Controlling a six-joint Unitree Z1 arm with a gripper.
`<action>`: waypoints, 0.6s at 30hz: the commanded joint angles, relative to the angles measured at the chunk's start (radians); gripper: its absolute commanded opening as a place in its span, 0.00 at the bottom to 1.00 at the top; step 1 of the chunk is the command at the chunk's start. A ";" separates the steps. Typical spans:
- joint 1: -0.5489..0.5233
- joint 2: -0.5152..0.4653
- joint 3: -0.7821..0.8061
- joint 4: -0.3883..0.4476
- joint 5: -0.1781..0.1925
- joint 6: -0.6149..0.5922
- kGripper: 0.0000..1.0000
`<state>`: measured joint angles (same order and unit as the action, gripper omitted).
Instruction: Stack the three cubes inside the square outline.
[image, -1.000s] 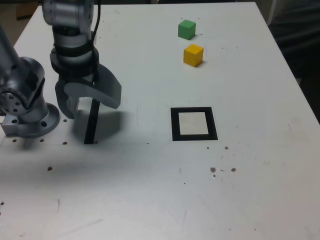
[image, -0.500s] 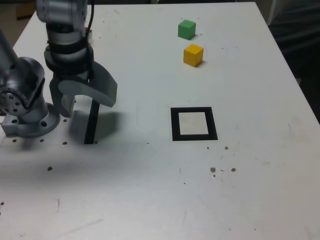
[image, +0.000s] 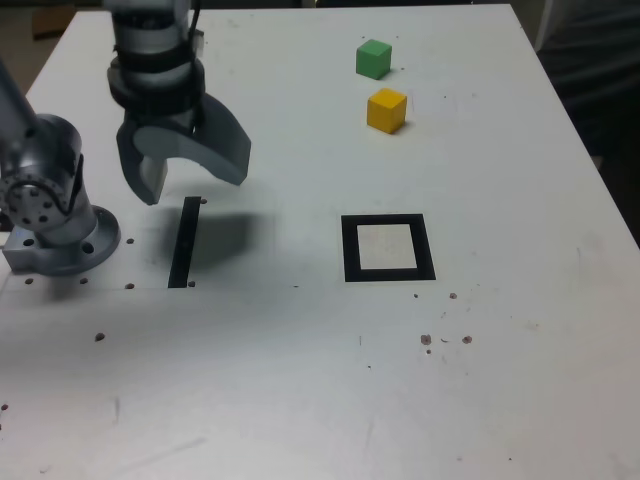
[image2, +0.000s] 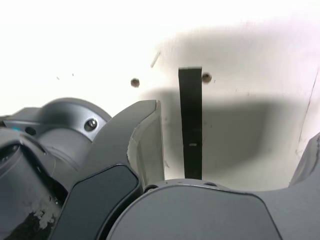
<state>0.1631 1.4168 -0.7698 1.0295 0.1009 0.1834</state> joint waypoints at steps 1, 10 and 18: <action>0.042 0.013 -0.017 0.003 0.000 0.037 1.00; 0.308 0.071 -0.081 0.000 0.011 0.268 1.00; 0.495 0.078 -0.136 0.026 0.034 0.430 1.00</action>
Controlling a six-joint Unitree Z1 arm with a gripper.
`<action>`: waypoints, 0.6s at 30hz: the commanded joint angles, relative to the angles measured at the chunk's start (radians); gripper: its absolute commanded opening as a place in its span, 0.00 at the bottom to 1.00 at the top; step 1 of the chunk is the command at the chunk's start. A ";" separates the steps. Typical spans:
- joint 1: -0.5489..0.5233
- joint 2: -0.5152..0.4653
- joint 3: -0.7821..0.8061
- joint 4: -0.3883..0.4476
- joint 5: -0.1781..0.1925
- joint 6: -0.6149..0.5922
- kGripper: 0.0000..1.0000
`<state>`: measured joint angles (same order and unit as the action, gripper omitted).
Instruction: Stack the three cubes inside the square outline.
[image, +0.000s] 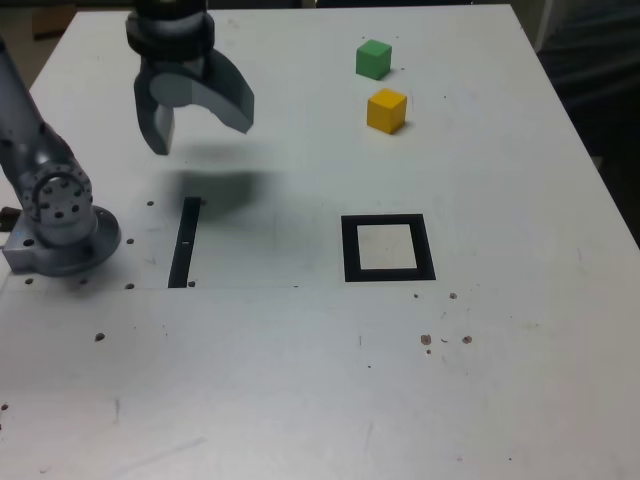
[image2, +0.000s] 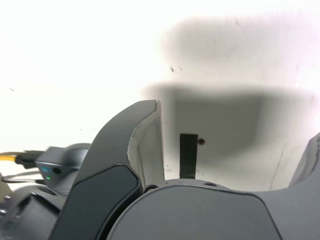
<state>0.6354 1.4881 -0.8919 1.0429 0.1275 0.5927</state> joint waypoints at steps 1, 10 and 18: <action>0.040 0.010 -0.023 0.019 0.014 0.037 1.00; 0.193 0.066 -0.089 0.051 0.048 0.174 0.99; 0.346 0.132 -0.162 0.058 0.062 0.268 0.98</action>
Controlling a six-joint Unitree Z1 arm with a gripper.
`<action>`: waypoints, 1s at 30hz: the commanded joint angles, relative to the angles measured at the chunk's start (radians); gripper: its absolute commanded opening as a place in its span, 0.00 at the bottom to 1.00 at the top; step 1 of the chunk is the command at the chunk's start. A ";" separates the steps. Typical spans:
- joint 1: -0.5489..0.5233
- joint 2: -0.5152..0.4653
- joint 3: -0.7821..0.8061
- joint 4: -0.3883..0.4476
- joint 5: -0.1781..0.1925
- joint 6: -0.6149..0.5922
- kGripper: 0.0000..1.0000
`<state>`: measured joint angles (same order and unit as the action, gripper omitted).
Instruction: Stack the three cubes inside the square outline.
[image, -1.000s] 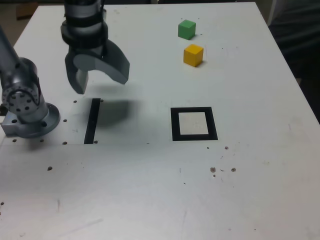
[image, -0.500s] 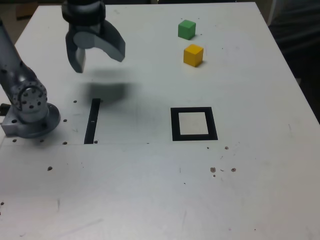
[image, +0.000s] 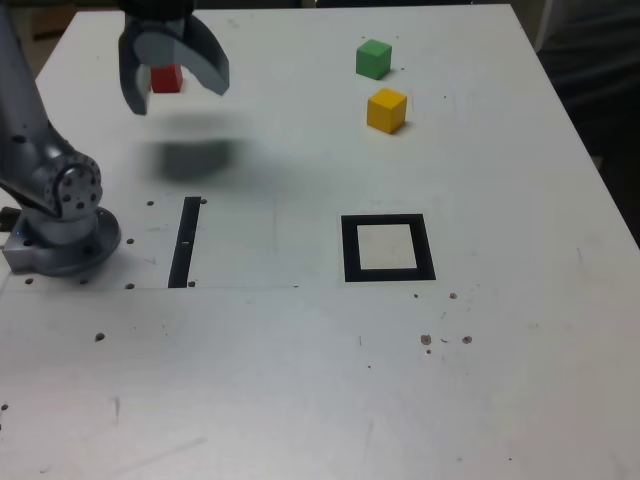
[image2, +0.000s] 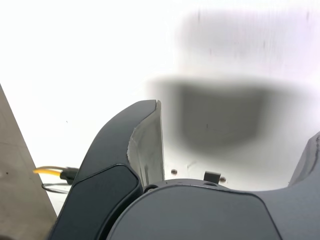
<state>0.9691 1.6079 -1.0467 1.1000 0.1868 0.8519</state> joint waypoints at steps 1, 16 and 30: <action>0.030 0.024 -0.018 0.001 0.003 0.021 0.98; 0.229 0.144 -0.078 -0.078 0.031 0.114 0.97; 0.310 0.191 -0.087 -0.153 0.069 0.098 0.97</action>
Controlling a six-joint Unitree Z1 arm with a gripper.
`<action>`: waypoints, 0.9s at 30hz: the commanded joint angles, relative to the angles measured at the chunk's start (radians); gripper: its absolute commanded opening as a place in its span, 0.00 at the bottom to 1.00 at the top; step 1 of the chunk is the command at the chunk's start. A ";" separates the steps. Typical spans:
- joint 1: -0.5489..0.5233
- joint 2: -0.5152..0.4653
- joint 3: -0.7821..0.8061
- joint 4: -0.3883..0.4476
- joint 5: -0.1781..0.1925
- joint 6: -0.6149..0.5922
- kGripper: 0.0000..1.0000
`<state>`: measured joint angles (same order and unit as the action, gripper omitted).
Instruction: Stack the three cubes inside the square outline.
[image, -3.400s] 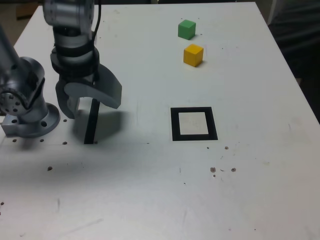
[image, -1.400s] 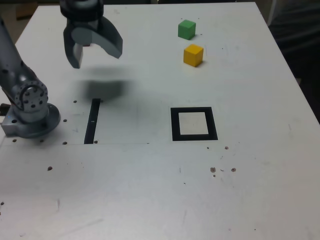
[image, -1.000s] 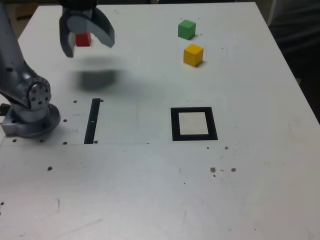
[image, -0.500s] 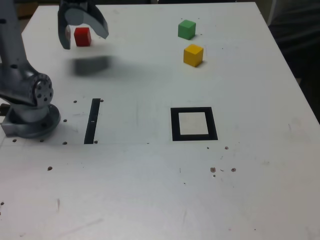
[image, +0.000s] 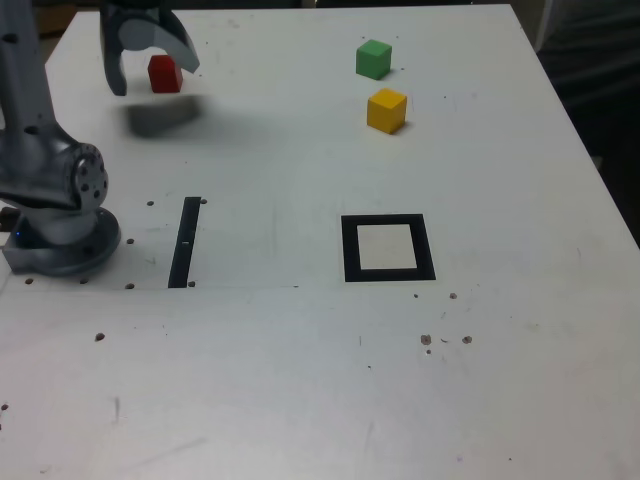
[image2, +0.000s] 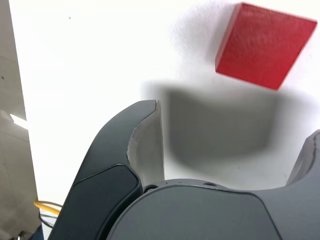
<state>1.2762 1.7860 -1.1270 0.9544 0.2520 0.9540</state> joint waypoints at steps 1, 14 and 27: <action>0.004 0.020 -0.012 -0.010 0.007 -0.006 0.97; 0.015 0.137 -0.116 -0.038 0.025 -0.019 0.97; 0.015 0.214 -0.160 -0.065 0.057 -0.058 0.64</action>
<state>1.2901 1.9948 -1.2842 0.8957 0.3013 0.9028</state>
